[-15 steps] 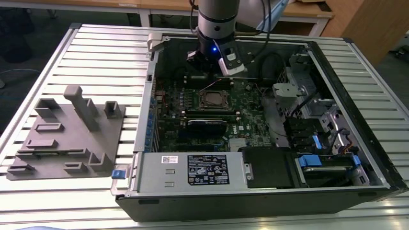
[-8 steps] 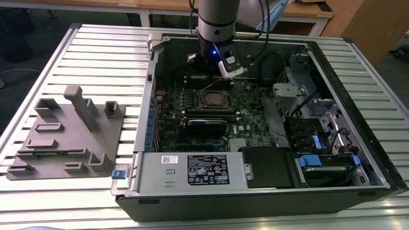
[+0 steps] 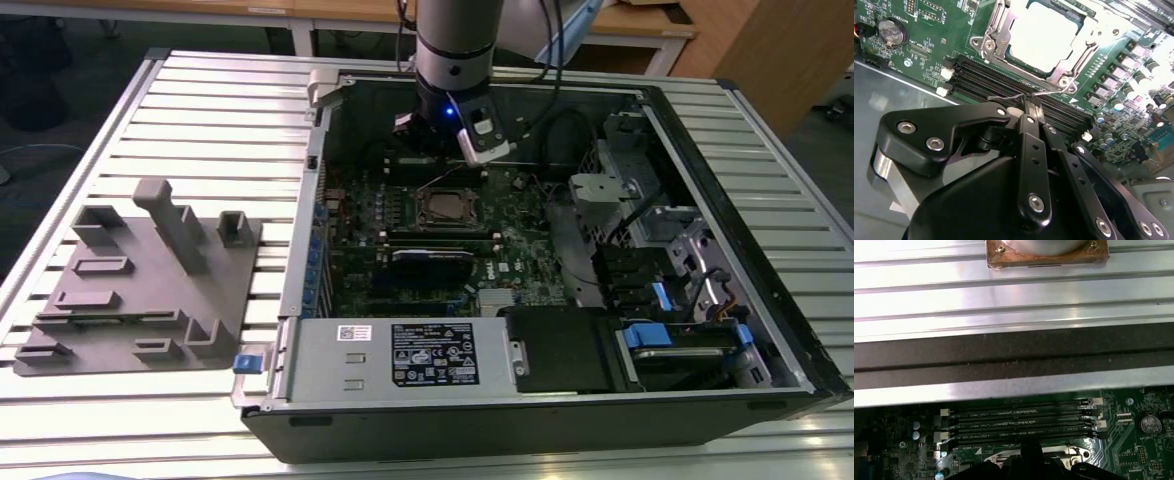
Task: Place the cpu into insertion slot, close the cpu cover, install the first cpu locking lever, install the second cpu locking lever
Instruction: 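Install the first cpu locking lever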
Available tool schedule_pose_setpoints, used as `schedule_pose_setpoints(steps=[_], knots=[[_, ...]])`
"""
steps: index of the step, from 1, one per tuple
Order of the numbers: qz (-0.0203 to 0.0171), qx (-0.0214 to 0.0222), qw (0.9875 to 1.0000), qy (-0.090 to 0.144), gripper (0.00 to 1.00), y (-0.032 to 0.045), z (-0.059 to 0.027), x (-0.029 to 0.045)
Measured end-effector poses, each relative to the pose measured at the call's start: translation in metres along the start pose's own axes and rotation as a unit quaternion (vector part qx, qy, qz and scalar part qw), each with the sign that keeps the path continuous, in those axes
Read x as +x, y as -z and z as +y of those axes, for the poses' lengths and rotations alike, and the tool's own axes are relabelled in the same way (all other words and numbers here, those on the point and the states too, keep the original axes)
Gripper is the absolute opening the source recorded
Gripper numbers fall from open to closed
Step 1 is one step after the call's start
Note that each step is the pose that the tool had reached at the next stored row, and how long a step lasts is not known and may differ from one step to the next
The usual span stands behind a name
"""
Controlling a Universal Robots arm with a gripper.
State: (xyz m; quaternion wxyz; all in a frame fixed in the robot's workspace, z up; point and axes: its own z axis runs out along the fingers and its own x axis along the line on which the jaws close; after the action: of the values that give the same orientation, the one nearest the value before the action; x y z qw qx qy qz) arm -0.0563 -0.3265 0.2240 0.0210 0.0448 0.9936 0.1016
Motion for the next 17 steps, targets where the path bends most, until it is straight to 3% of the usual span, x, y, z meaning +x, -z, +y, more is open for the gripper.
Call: schedule_pose_setpoints(steps=[9,17], knots=[[0.0,0.0,1.0,0.0,0.11,-0.0066,0.003,-0.0042],[0.0,0.0,1.0,0.0,0.11,-0.0068,0.0024,-0.0044]])
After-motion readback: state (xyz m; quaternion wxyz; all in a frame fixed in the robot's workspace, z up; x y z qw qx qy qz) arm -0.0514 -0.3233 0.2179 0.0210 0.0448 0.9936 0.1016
